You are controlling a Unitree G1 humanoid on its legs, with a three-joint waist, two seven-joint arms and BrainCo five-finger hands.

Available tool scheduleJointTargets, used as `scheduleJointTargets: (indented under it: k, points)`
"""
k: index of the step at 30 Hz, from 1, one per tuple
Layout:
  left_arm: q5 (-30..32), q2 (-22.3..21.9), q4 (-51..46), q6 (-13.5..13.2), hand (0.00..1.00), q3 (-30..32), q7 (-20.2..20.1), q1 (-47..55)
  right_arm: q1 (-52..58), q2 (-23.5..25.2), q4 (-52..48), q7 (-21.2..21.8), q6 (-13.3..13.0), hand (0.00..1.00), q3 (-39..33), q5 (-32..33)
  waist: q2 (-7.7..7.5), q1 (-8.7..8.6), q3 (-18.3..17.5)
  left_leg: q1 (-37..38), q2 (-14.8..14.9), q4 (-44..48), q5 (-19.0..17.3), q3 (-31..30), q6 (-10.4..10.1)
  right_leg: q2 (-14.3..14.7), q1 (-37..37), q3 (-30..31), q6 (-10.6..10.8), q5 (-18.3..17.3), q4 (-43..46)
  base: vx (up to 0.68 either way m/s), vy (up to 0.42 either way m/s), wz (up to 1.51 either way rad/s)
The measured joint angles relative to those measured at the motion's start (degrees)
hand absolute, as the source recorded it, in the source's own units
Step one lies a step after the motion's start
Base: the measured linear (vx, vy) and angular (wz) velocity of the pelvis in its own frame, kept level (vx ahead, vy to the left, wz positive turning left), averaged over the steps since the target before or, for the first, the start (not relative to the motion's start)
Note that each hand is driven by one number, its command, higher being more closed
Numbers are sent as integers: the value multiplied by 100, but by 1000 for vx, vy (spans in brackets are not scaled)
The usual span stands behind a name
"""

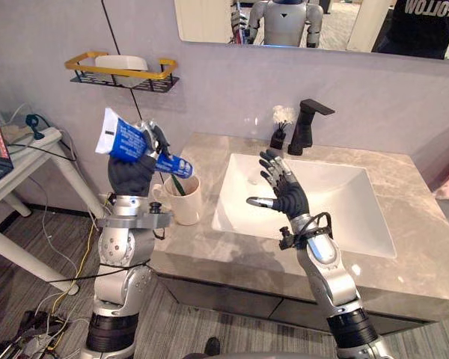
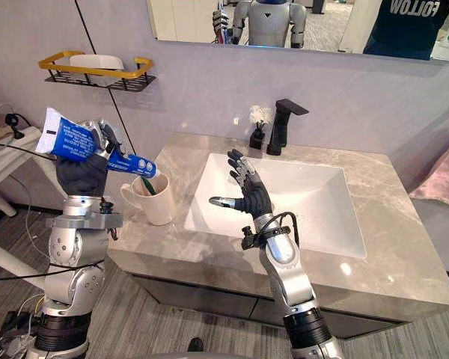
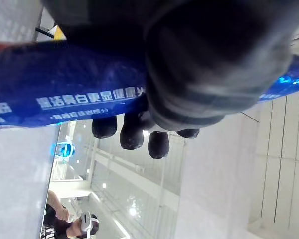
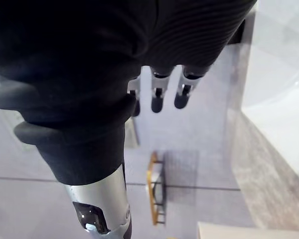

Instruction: Organize washtable

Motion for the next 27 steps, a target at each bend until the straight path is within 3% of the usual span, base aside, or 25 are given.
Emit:
scheduleJointTargets:
  k: [13,27]
  points:
    - [103,-171,8,80,100,150,-117,526,169,11,-156,-1,1,0,-237,-7,-5,-2,3,-15,6,-3,-4,51,0,5,1,59,0,38,-104,-2,-1,-2]
    - [111,-282,44,120,100,247,-89,555,313,18,-251,-8,1,0,-474,-24,-119,-4,79,-13,20,0,-106,293,21,18,-23,238,24,157,-259,18,-3,-8]
